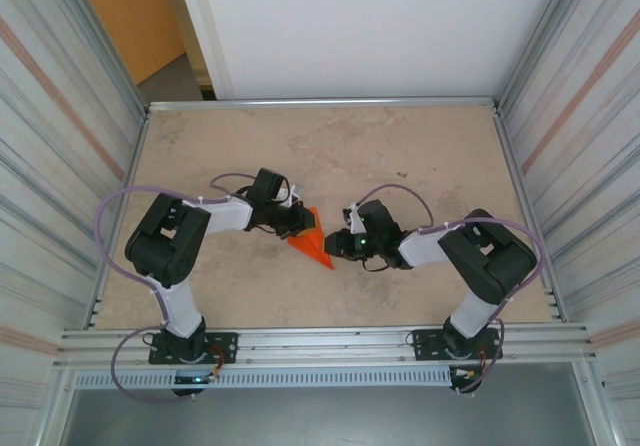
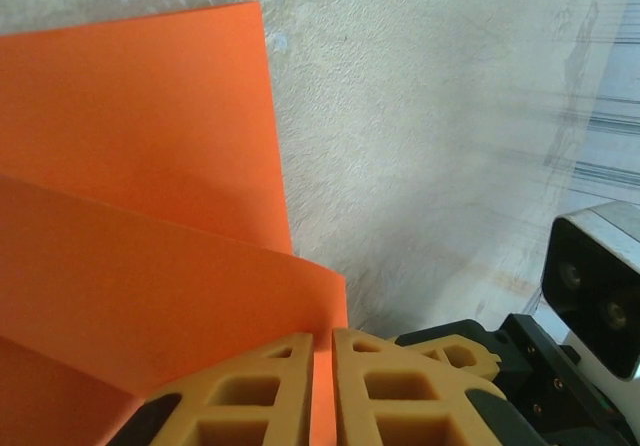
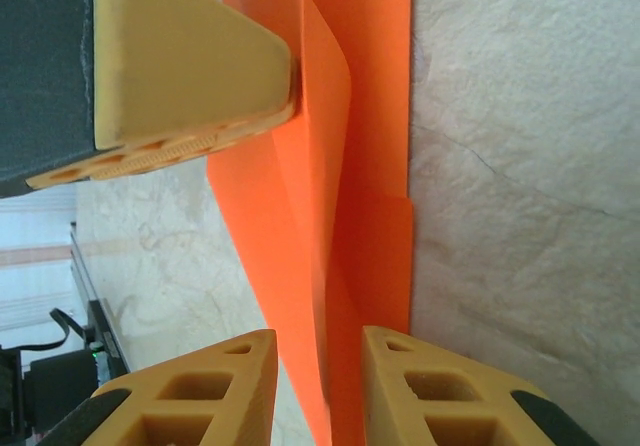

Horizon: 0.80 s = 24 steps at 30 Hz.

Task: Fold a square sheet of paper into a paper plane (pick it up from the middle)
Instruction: Fourth fold the wing at the center of the table.

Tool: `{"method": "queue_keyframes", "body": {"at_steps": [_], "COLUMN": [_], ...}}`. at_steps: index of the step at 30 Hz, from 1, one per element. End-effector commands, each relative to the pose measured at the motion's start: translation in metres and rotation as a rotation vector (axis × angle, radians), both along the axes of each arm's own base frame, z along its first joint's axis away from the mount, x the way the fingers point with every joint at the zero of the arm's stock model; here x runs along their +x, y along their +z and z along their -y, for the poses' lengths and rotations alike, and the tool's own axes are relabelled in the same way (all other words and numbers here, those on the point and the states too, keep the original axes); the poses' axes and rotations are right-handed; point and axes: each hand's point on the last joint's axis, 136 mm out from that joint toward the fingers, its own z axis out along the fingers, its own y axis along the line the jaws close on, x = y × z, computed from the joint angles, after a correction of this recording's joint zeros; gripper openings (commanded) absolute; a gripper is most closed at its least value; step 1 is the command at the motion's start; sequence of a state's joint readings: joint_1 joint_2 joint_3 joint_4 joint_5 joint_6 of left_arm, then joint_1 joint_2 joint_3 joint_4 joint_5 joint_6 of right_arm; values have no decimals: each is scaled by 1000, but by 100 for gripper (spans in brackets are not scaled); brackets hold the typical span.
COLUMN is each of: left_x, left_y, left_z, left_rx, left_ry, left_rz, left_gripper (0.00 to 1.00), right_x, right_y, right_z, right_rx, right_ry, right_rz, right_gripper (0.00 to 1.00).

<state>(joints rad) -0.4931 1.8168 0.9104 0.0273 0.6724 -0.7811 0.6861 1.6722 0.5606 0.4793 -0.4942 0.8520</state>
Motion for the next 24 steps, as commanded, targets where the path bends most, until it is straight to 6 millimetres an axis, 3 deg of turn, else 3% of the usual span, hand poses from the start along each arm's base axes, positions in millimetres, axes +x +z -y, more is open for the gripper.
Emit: {"method": "queue_keyframes", "body": {"at_steps": [1, 11, 24], "left_x": [1, -1, -2], "left_y": [1, -1, -3], "left_z": [2, 2, 0], "left_rx": [3, 10, 16], "left_ry": [-22, -24, -24], "left_rz": [12, 8, 3], "left_gripper": [15, 15, 15], "right_x": [-14, -31, -35], "right_y": [-6, -6, -17], "right_z": [8, 8, 10], "right_rx": [-49, -88, -106], "right_ry": [22, 56, 52], "right_rz": [-13, -23, -56], "right_gripper": [27, 25, 14]}}
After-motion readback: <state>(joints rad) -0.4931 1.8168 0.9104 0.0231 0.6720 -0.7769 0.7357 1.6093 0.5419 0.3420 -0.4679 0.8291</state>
